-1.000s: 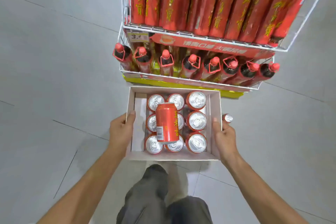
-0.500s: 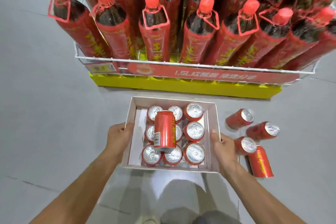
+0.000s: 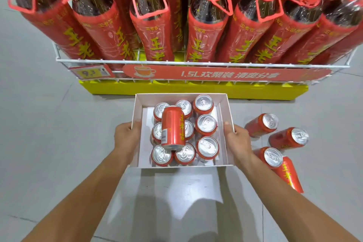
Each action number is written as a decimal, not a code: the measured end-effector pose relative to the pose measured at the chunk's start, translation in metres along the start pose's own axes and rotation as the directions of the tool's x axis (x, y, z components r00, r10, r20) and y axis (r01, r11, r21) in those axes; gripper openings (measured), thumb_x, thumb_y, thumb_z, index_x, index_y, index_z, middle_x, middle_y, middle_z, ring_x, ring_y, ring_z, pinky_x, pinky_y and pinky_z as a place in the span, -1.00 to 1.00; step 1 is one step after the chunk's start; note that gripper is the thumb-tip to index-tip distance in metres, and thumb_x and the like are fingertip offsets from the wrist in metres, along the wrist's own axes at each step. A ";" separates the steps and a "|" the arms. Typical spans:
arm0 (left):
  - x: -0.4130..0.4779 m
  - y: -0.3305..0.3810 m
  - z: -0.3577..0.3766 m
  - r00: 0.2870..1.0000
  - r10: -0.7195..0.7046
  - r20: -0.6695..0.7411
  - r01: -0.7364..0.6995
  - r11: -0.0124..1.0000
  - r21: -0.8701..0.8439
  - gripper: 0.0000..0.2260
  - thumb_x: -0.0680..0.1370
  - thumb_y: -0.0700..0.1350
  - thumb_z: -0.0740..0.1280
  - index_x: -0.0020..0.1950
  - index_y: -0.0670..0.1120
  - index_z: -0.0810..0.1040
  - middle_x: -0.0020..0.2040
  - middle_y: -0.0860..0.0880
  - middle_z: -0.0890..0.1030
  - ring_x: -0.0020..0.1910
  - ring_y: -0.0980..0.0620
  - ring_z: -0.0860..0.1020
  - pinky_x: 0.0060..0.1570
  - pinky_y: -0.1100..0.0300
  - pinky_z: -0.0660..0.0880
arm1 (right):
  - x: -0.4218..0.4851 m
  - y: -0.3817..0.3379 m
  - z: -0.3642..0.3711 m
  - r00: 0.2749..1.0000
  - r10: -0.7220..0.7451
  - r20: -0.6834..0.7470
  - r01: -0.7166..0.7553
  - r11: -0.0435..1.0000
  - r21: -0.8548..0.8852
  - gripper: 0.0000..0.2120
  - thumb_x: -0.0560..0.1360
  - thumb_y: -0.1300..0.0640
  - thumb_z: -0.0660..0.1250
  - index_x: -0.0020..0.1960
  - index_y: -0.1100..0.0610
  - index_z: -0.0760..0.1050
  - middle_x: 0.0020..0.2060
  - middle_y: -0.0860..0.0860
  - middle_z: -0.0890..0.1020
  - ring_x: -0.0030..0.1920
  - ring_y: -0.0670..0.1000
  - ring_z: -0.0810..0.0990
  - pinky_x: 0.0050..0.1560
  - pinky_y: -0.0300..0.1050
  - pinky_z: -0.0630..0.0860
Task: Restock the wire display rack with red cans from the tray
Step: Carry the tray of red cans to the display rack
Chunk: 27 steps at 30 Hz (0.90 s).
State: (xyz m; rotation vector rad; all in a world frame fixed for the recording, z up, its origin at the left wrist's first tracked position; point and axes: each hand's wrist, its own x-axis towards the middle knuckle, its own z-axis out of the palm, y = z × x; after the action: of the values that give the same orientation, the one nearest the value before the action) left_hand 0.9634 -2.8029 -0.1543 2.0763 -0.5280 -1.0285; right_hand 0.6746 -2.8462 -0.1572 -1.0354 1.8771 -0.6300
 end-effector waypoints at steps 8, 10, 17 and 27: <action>0.018 0.016 0.012 0.999 0.017 -0.048 -0.011 0.994 0.112 -0.60 0.65 -0.01 0.28 -0.09 -0.35 0.63 -0.21 -0.19 0.60 -0.21 -0.18 0.53 -0.13 0.02 0.49 | 0.018 -0.021 0.000 1.000 -0.017 -0.003 0.017 0.999 -0.044 -0.69 0.70 -0.01 0.20 -0.02 0.14 0.62 -0.17 0.09 0.65 -0.12 0.11 0.60 -0.04 -0.07 0.51; 0.016 0.017 0.012 0.998 0.049 -0.050 -0.038 0.981 0.189 -0.64 0.68 0.02 0.25 -0.04 -0.25 0.65 -0.14 -0.16 0.61 -0.13 -0.20 0.53 -0.07 0.07 0.44 | 0.020 -0.019 0.000 0.999 -0.035 -0.003 0.034 0.996 -0.086 -0.66 0.71 0.00 0.19 0.02 0.18 0.64 -0.16 0.10 0.63 -0.13 0.11 0.55 -0.07 -0.10 0.43; 0.012 0.017 -0.002 0.978 0.187 0.095 -0.206 0.768 0.607 -0.43 0.67 0.27 0.10 0.32 -0.16 0.58 0.23 -0.20 0.65 0.01 -0.17 0.55 0.02 -0.02 0.48 | 0.022 -0.029 -0.014 0.986 -0.123 0.109 0.155 0.917 -0.367 -0.60 0.69 -0.07 0.17 0.13 0.20 0.65 0.05 0.20 0.72 0.12 0.28 0.62 0.17 0.07 0.53; -0.049 0.104 -0.045 0.634 0.547 0.547 -0.595 -0.108 0.797 -0.41 0.64 0.33 0.01 0.46 -0.04 0.40 0.26 -0.09 0.62 0.23 -0.13 0.58 0.10 -0.02 0.56 | -0.018 -0.103 -0.056 0.809 -0.467 0.356 0.564 0.447 -0.694 -0.43 0.61 -0.21 0.24 0.51 0.08 0.40 0.38 0.13 0.57 0.34 0.21 0.56 0.24 0.08 0.54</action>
State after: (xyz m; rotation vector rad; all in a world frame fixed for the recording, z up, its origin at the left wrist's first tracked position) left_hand 0.9671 -2.8182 -0.0317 2.2228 -2.4331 0.0042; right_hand 0.6721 -2.8842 -0.0446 -2.2449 1.7114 -0.0022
